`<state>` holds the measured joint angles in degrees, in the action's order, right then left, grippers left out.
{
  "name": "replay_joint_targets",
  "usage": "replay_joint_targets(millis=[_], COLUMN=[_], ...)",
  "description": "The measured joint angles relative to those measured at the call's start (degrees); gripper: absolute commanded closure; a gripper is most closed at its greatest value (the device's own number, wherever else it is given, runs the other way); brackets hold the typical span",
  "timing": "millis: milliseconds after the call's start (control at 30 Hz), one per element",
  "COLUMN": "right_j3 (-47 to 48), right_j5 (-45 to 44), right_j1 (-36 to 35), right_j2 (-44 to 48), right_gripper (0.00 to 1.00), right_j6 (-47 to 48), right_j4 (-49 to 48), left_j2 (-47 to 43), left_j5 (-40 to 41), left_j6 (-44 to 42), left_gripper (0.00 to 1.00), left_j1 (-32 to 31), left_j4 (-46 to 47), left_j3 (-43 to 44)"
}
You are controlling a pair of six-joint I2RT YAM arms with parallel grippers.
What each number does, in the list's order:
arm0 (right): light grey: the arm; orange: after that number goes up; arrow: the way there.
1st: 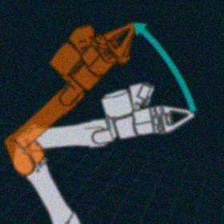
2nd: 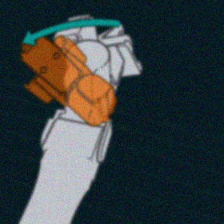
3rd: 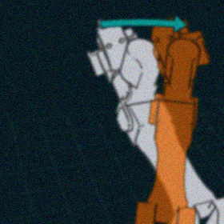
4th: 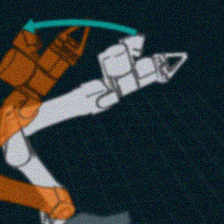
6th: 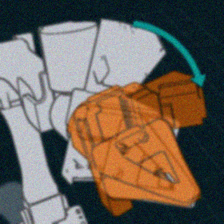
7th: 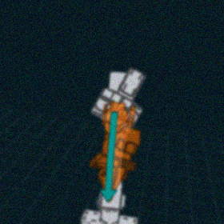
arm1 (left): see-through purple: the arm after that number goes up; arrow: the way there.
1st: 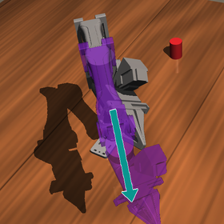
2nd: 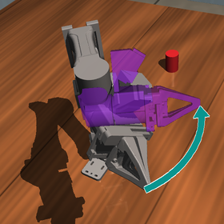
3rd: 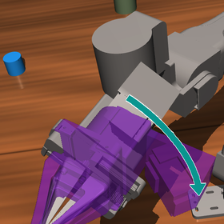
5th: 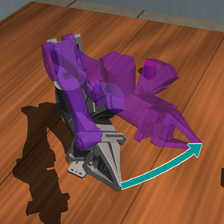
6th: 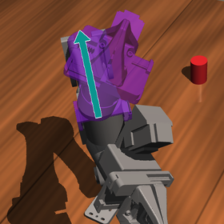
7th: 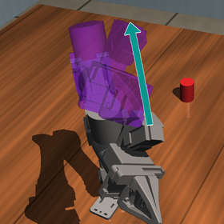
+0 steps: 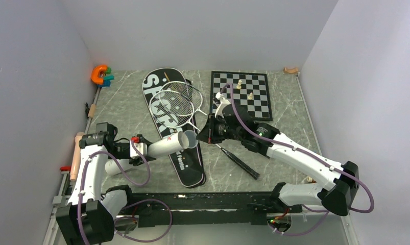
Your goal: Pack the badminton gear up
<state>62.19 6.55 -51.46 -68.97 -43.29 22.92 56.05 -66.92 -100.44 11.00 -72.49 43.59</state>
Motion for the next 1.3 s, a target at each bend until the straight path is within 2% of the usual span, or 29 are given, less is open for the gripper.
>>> replay_joint_targets(millis=[233,700,1000,1300], right_j3=[0.00,0.00,-0.48,-5.33], right_j5=[5.81,12.09,14.03,14.73], right_j1=[1.40,2.29,3.04,6.51], right_j2=[-1.22,-4.37,-5.33,-2.97], right_gripper=[1.00,1.00,1.00,1.00], right_j6=[0.74,1.31,1.31,1.25], right_j4=[-1.75,-4.83,-6.54,-6.40], left_j2=[0.50,0.57,0.52,0.35], left_j5=[-0.02,-0.35,-0.39,-0.74], left_j6=[-2.80,-4.13,-4.13,-4.11], left_gripper=[0.60,0.60,0.60,0.60], left_j1=[0.00,0.00,0.00,0.00], left_j4=[-2.03,-3.69,-3.69,-3.91], left_j3=[0.11,0.48,0.48,0.55])
